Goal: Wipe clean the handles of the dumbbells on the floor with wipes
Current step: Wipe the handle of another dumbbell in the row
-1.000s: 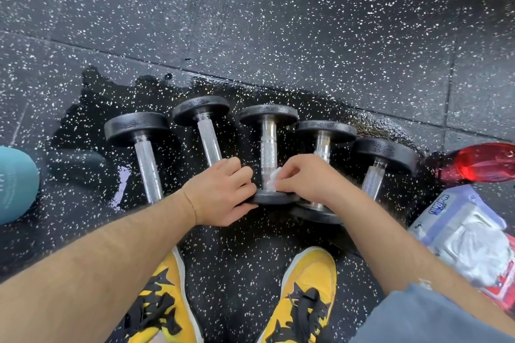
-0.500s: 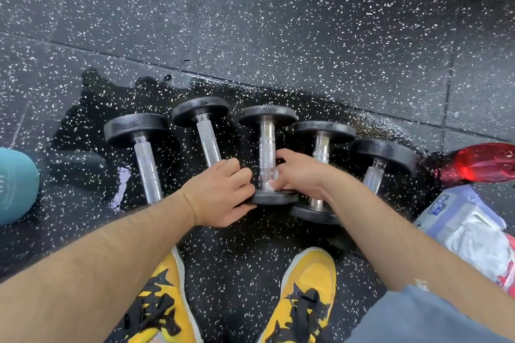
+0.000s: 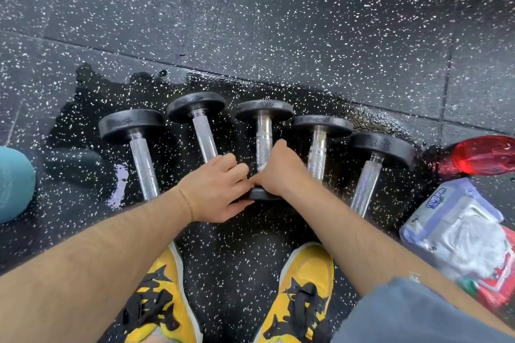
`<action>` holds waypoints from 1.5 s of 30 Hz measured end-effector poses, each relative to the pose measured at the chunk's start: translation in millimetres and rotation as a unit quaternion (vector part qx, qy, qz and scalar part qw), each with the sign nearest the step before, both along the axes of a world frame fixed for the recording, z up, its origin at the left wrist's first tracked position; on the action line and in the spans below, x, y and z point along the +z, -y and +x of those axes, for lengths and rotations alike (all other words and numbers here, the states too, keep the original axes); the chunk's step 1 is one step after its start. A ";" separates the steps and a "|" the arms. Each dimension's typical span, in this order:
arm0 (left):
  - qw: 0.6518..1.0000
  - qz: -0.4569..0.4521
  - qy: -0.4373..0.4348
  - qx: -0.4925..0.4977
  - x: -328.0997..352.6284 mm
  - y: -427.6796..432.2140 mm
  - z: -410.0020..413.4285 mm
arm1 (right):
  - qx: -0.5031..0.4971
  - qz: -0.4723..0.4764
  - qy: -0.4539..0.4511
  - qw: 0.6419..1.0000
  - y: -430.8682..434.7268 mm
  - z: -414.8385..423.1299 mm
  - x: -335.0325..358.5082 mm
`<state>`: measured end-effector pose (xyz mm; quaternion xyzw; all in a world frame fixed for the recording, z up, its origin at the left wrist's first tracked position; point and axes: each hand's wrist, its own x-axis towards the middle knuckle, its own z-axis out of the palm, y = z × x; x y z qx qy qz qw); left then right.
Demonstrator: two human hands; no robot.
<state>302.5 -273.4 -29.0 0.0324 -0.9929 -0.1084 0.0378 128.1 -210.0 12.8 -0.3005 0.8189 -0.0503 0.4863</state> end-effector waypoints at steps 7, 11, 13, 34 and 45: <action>1.000 -0.024 -0.001 -0.003 0.4 -0.6 1.2 | -0.060 -0.008 0.113 0.992 -26.8 -28.2 -0.1; 0.999 -0.048 0.001 -0.005 2.9 -0.8 1.0 | -0.039 -0.034 0.079 0.996 -35.6 -27.9 1.8; 0.999 -0.049 0.003 -0.005 2.7 -0.8 1.6 | 0.012 -0.028 0.026 0.999 -33.7 -25.3 8.4; 0.999 -0.044 -0.009 -0.002 3.0 -1.3 1.6 | -0.398 0.000 0.347 0.849 5.8 -21.6 -4.9; 0.999 -0.032 0.012 -0.005 -0.4 0.1 1.7 | -0.257 -0.008 0.183 0.949 -26.0 -27.0 -2.8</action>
